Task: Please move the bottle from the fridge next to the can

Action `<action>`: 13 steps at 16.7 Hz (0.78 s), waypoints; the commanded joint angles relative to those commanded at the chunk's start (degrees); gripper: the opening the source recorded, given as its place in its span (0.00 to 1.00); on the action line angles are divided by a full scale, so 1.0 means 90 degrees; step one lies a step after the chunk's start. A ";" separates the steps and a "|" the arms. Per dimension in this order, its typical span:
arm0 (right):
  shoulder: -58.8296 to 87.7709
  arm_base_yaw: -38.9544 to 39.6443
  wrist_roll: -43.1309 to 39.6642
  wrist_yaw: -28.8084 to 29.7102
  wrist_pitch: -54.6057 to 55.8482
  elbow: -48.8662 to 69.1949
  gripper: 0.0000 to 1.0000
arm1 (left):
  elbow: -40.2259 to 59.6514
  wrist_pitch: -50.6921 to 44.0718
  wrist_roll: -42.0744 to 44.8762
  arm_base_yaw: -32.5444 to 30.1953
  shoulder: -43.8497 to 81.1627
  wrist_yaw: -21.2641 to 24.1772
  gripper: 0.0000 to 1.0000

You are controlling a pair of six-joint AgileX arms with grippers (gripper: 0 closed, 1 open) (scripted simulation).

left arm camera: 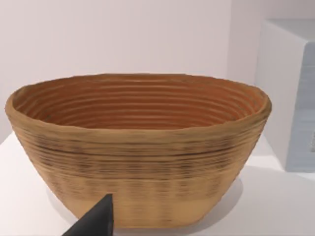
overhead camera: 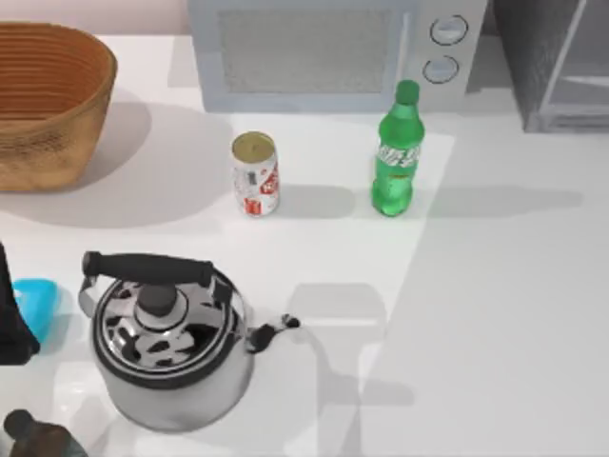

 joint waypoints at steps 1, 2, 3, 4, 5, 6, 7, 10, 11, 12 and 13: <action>-0.0109 0.0336 0.0217 0.0279 0.0165 -0.0072 1.00 | 0.0000 0.0000 0.0000 0.0000 0.0000 0.0000 1.00; -0.0233 0.0724 0.0394 0.0547 0.0328 -0.0149 1.00 | 0.0000 0.0000 0.0000 0.0000 0.0000 0.0000 1.00; -0.0335 0.1160 0.0564 0.0823 0.0458 -0.0240 1.00 | 0.0000 0.0000 0.0000 0.0000 0.0000 0.0000 1.00; -0.0399 0.1662 0.0746 0.1134 0.0552 -0.0344 1.00 | 0.0000 0.0000 0.0000 0.0000 0.0000 0.0000 1.00; -0.0439 0.2214 0.0957 0.1476 0.0640 -0.0445 1.00 | 0.0000 0.0000 0.0000 0.0000 0.0000 0.0000 1.00; -0.0477 0.2766 0.1213 0.1837 0.0735 -0.0545 1.00 | 0.0000 0.0000 0.0000 0.0000 0.0000 0.0000 1.00; -0.0522 0.3268 0.1503 0.2194 0.0833 -0.0659 1.00 | 0.0000 0.0000 0.0000 0.0000 0.0000 0.0000 1.00; -0.0721 0.4373 0.2402 0.3096 0.1172 -0.1110 1.00 | 0.0000 0.0000 0.0000 0.0000 0.0000 0.0000 1.00; -0.0834 0.4609 0.2634 0.3334 0.1316 -0.1249 1.00 | 0.0000 0.0000 0.0000 0.0000 0.0000 0.0000 1.00; -0.0960 0.4780 0.2809 0.3515 0.1456 -0.1355 1.00 | 0.0000 0.0000 0.0000 0.0000 0.0000 0.0000 1.00; -0.1061 0.4881 0.2919 0.3628 0.1564 -0.1413 1.00 | 0.0000 0.0000 0.0000 0.0000 0.0000 0.0000 1.00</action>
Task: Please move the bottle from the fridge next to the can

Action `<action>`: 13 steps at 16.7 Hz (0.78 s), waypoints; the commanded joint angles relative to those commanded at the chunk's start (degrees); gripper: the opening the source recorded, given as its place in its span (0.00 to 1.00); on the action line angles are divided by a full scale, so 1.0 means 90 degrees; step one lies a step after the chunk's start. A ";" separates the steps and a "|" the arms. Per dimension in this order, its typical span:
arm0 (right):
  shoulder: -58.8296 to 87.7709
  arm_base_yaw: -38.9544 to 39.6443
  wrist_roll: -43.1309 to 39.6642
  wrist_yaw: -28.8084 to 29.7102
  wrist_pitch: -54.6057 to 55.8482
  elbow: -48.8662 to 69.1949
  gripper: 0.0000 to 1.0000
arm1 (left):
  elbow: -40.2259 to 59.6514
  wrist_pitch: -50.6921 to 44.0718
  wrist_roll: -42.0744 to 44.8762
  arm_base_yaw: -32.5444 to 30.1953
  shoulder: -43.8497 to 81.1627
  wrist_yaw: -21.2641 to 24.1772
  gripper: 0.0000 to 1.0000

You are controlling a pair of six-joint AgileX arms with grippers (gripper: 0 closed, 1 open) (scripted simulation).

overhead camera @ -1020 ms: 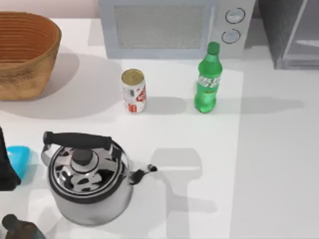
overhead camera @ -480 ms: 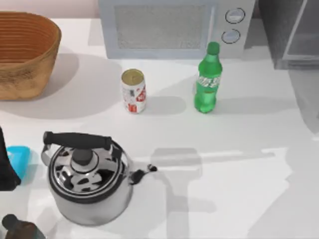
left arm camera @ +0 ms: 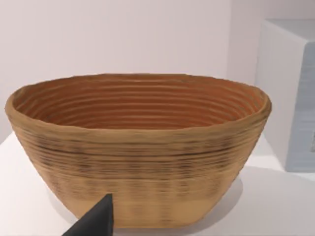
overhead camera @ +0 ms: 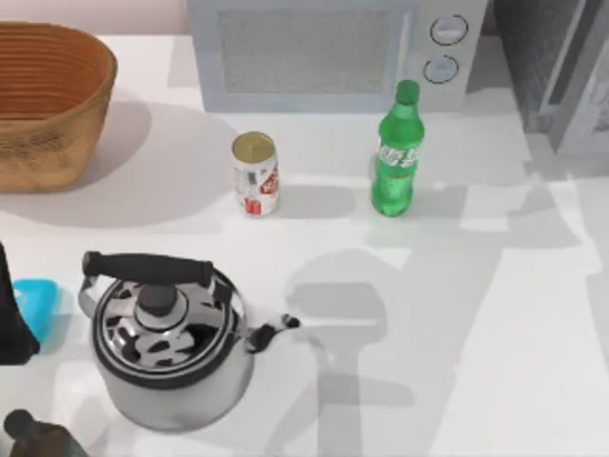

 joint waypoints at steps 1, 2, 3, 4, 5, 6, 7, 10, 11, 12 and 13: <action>-0.0051 0.0041 0.0051 0.0053 0.0052 -0.0022 1.00 | 0.0000 0.0000 0.0000 0.0000 0.0000 0.0000 1.00; -0.0051 0.0041 0.0051 0.0053 0.0052 -0.0022 1.00 | 0.0000 0.0000 0.0000 0.0000 0.0000 0.0000 1.00; -0.0051 0.0041 0.0051 0.0053 0.0052 -0.0022 1.00 | 0.0000 0.0000 0.0000 0.0000 0.0000 0.0000 1.00; -0.0051 0.0041 0.0051 0.0053 0.0052 -0.0022 1.00 | 0.0000 0.0000 0.0000 0.0000 0.0000 0.0000 1.00; -0.0019 -0.0058 0.0022 0.0084 0.0032 -0.0046 1.00 | 0.0000 0.0000 0.0000 0.0000 0.0000 0.0000 1.00; -0.0002 -0.0058 0.0022 0.0084 0.0030 -0.0028 1.00 | 0.0000 0.0000 0.0000 0.0000 0.0000 0.0000 1.00; 0.0076 -0.0058 0.0023 0.0086 0.0018 0.0054 1.00 | 0.0000 0.0000 0.0000 0.0000 0.0000 0.0000 1.00; 0.0662 -0.0078 0.0038 0.0110 -0.0116 0.0705 1.00 | 0.0000 0.0000 0.0000 0.0000 0.0000 0.0000 1.00; 0.0929 -0.0081 0.0044 0.0116 -0.0178 0.1057 1.00 | 0.0000 0.0000 0.0000 0.0000 0.0000 0.0000 1.00; 0.1189 -0.0082 0.0047 0.0121 -0.0240 0.1468 1.00 | 0.0000 0.0000 0.0000 0.0000 0.0000 0.0000 1.00; 0.1436 -0.0079 0.0048 0.0124 -0.0302 0.1861 1.00 | 0.0000 0.0000 0.0000 0.0000 0.0000 0.0000 1.00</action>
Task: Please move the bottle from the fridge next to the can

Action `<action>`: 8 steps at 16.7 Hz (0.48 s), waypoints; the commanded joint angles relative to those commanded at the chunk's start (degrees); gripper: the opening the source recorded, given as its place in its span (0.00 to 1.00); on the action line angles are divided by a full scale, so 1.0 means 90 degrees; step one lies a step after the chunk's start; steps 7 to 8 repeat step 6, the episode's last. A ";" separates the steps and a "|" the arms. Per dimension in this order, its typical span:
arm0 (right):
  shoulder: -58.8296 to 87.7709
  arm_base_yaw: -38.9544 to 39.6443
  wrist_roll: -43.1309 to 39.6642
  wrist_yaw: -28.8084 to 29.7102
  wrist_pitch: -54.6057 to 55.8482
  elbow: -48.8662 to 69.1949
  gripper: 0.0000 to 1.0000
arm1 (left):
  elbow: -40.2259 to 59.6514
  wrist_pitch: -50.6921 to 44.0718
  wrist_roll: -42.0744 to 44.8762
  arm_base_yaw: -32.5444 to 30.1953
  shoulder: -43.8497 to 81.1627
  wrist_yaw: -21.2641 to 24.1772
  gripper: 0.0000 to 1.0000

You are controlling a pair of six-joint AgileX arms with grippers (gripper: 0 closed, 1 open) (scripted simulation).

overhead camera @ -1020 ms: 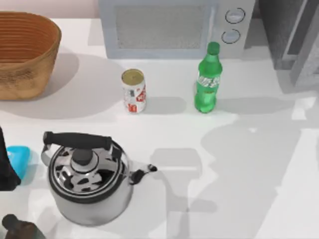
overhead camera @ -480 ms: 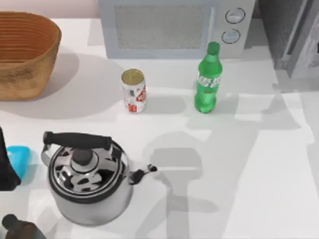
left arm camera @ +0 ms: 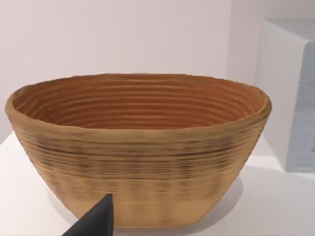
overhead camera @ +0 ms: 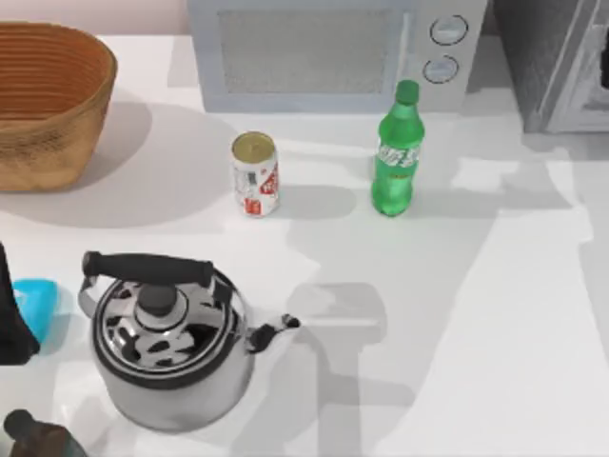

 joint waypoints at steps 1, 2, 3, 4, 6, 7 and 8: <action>0.0228 0.0005 -0.0001 0.0001 -0.0060 0.0327 1.00 | 0.0000 0.0000 0.0000 0.0000 0.0000 0.0000 1.00; 0.0441 0.0010 -0.0003 0.0002 -0.0116 0.0588 1.00 | 0.0000 0.0000 0.0000 0.0000 0.0000 0.0000 1.00; 0.0634 0.0015 -0.0004 0.0002 -0.0168 0.0782 1.00 | 0.0000 0.0000 0.0000 0.0000 0.0000 0.0000 1.00; 0.0767 0.0021 -0.0007 0.0001 -0.0216 0.0909 1.00 | 0.0000 0.0000 0.0000 0.0000 0.0000 0.0000 1.00; 0.0842 0.0027 -0.0011 -0.0002 -0.0254 0.0979 1.00 | 0.0000 0.0000 0.0000 0.0000 0.0000 0.0000 1.00; 0.0842 0.0027 -0.0011 -0.0002 -0.0254 0.0979 1.00 | 0.0000 0.0000 0.0000 0.0000 0.0000 0.0000 1.00; 0.0842 0.0027 -0.0011 -0.0002 -0.0254 0.0979 1.00 | 0.0000 0.0000 0.0000 0.0000 0.0000 0.0000 1.00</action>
